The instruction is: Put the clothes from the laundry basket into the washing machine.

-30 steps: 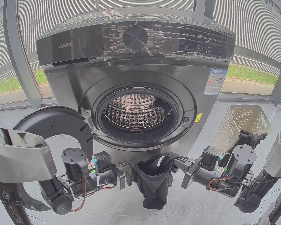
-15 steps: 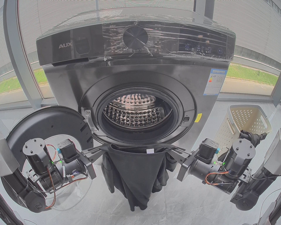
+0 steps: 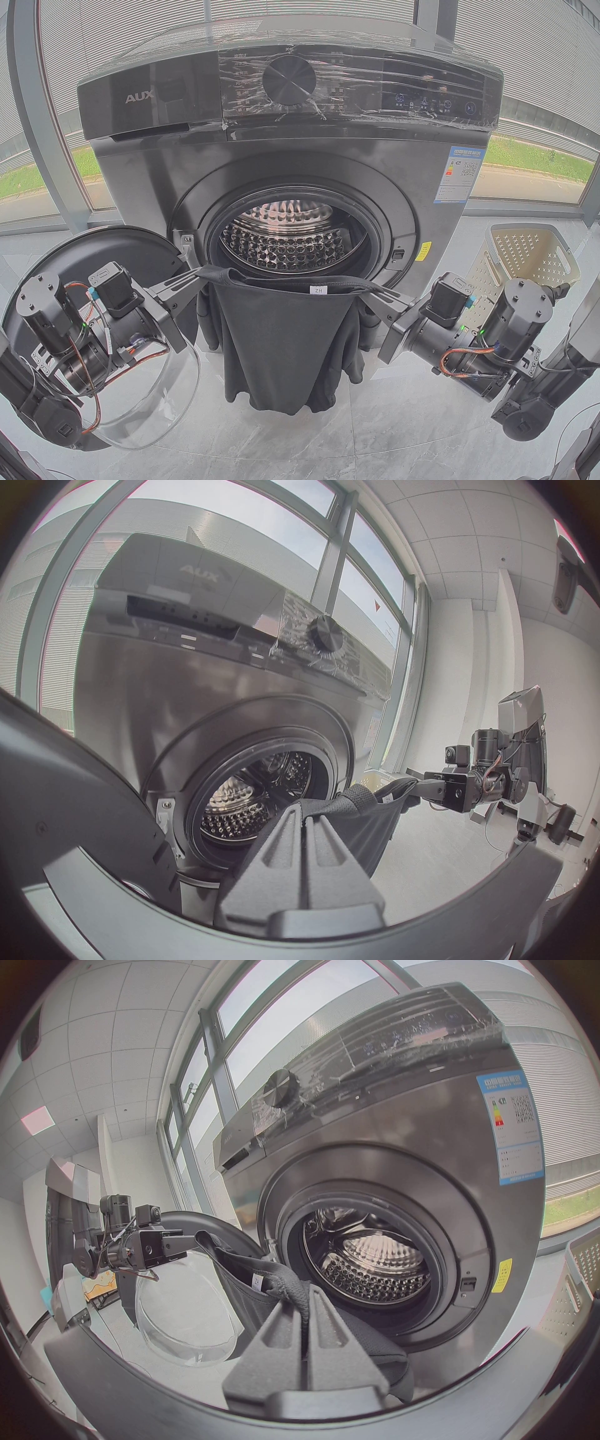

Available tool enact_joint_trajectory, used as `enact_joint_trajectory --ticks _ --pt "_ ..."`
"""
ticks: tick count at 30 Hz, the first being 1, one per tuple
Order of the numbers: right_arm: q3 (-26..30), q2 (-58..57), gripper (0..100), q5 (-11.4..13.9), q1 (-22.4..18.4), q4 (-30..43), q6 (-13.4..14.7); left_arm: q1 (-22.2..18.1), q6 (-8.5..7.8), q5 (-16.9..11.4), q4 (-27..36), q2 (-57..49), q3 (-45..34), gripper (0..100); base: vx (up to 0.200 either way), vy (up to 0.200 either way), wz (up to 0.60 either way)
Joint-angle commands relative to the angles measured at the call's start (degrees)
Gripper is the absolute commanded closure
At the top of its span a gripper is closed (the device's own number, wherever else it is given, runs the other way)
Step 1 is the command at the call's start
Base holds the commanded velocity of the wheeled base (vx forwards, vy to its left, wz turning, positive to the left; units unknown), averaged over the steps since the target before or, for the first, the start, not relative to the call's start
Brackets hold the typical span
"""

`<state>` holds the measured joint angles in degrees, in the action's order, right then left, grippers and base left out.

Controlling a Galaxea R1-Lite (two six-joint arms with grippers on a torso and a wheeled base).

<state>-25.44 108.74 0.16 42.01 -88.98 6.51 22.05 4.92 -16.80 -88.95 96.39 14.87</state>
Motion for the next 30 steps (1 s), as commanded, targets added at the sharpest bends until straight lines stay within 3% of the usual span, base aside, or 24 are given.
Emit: enact_joint_trajectory --ticks 1,30 --pt "-0.1 -2.0 100 0.2 -0.1 -0.4 0.0 0.0 0.08 0.1 -0.1 -2.7 0.2 100 0.000 0.000 0.00" --pt "1.8 -5.4 100 0.3 -1.1 -0.4 -0.5 0.1 -0.18 0.2 -0.1 -3.1 -0.4 100 0.000 0.000 0.00"
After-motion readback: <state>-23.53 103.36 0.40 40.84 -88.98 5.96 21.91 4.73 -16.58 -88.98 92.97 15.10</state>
